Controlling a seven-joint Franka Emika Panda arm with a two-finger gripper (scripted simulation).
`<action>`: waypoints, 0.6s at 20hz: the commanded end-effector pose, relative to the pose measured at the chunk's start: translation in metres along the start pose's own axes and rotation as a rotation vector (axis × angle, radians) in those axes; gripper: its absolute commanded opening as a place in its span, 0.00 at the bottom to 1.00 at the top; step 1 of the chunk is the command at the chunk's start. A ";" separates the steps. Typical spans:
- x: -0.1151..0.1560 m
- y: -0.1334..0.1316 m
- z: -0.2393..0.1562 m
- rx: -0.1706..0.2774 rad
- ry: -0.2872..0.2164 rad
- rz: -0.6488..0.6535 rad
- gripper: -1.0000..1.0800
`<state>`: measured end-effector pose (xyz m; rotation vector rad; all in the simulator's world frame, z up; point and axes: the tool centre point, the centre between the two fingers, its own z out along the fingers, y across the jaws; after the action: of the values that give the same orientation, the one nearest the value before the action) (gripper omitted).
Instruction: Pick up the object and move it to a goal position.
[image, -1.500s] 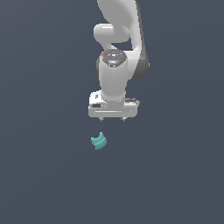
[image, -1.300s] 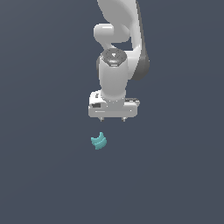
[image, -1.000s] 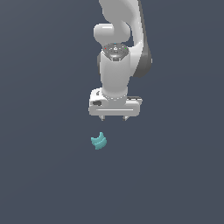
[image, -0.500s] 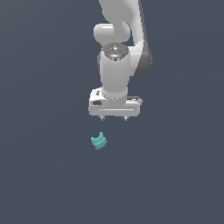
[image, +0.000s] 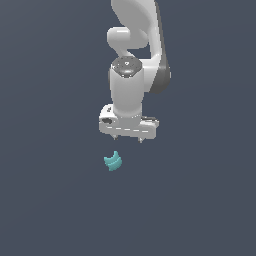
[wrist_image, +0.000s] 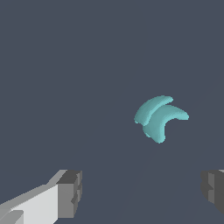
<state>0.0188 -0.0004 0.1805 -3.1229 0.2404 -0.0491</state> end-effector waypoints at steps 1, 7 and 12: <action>0.003 0.004 0.006 0.001 -0.003 0.057 0.96; 0.013 0.016 0.023 0.002 -0.012 0.236 0.96; 0.021 0.027 0.040 -0.001 -0.018 0.399 0.96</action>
<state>0.0343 -0.0265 0.1461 -3.0278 0.7764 -0.0200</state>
